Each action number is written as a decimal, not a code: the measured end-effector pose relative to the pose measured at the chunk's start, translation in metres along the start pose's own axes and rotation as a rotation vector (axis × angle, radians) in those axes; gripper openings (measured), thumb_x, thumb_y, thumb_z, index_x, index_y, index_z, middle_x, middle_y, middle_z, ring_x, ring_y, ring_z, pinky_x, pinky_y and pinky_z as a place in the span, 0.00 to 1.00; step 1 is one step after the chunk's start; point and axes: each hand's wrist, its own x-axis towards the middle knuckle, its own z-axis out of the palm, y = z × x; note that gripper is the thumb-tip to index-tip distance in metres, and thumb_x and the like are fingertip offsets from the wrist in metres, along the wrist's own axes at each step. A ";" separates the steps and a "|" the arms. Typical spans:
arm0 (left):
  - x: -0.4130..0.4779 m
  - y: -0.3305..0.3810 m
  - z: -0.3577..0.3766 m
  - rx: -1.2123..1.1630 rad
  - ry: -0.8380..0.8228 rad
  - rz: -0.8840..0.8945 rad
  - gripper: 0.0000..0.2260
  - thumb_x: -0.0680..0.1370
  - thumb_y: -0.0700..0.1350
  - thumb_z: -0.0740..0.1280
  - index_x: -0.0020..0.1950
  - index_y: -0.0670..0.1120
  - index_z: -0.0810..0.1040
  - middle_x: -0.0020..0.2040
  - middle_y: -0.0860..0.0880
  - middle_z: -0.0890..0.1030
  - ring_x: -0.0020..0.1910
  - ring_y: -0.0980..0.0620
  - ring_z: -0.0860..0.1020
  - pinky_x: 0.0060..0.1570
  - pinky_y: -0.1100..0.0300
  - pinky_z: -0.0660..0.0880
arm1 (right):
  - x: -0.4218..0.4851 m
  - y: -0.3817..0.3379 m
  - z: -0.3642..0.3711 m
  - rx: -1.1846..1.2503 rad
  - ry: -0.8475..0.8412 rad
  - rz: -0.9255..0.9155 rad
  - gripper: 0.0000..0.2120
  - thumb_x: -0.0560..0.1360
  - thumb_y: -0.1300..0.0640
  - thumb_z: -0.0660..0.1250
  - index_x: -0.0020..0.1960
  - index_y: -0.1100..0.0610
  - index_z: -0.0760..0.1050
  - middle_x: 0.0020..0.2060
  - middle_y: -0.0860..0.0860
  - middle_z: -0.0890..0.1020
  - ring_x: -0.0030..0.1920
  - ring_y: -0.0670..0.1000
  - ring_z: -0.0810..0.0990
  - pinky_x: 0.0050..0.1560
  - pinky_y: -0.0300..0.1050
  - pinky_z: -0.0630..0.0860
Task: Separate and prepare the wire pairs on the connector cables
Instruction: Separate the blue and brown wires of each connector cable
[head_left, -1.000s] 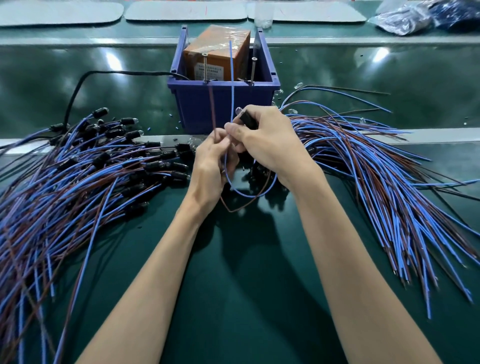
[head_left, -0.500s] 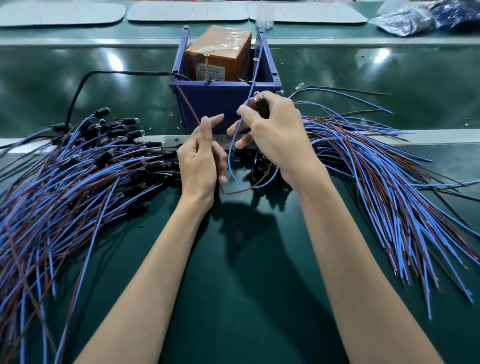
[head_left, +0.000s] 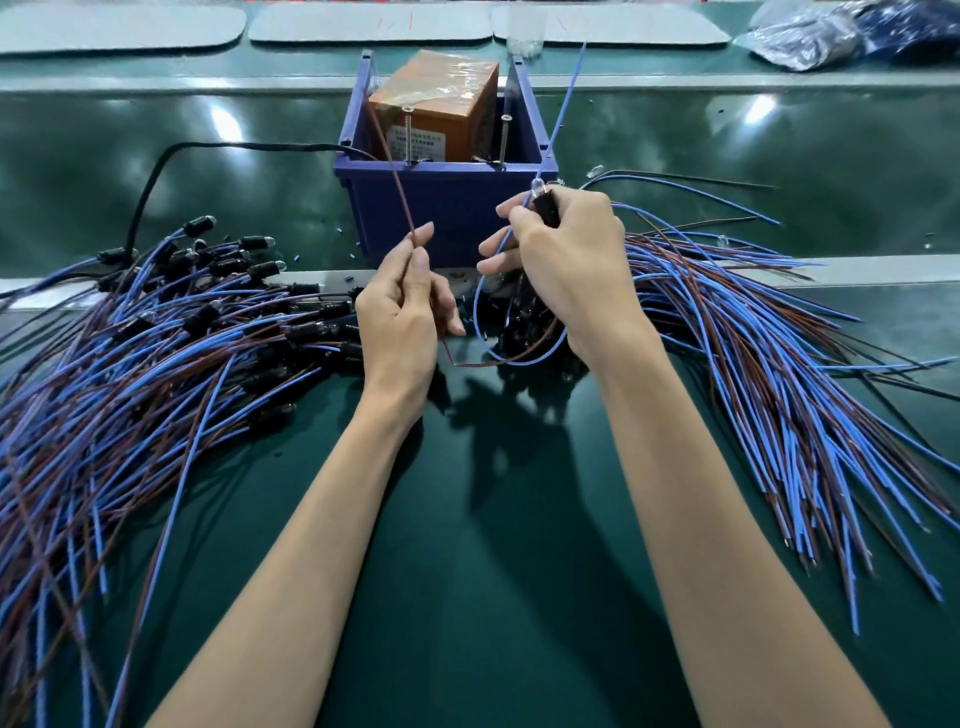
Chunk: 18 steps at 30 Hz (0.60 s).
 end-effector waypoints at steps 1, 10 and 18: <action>0.000 0.000 0.000 -0.011 0.004 -0.002 0.09 0.84 0.41 0.55 0.60 0.48 0.73 0.26 0.55 0.73 0.21 0.56 0.70 0.27 0.66 0.70 | 0.000 0.000 -0.001 0.012 0.003 0.003 0.09 0.77 0.65 0.58 0.44 0.58 0.75 0.26 0.47 0.81 0.26 0.45 0.82 0.27 0.29 0.71; 0.002 -0.001 -0.001 0.019 0.102 -0.040 0.07 0.82 0.38 0.56 0.53 0.47 0.71 0.22 0.54 0.72 0.19 0.57 0.64 0.21 0.65 0.62 | 0.003 -0.001 -0.004 -0.085 -0.023 0.014 0.08 0.75 0.63 0.58 0.43 0.62 0.75 0.21 0.47 0.80 0.19 0.45 0.76 0.25 0.31 0.69; 0.001 -0.003 -0.001 0.076 0.039 -0.039 0.06 0.82 0.42 0.59 0.50 0.49 0.76 0.19 0.56 0.67 0.19 0.58 0.62 0.22 0.66 0.60 | 0.003 0.002 -0.002 -0.172 -0.071 0.046 0.12 0.73 0.63 0.59 0.34 0.61 0.77 0.22 0.50 0.81 0.20 0.46 0.77 0.26 0.31 0.69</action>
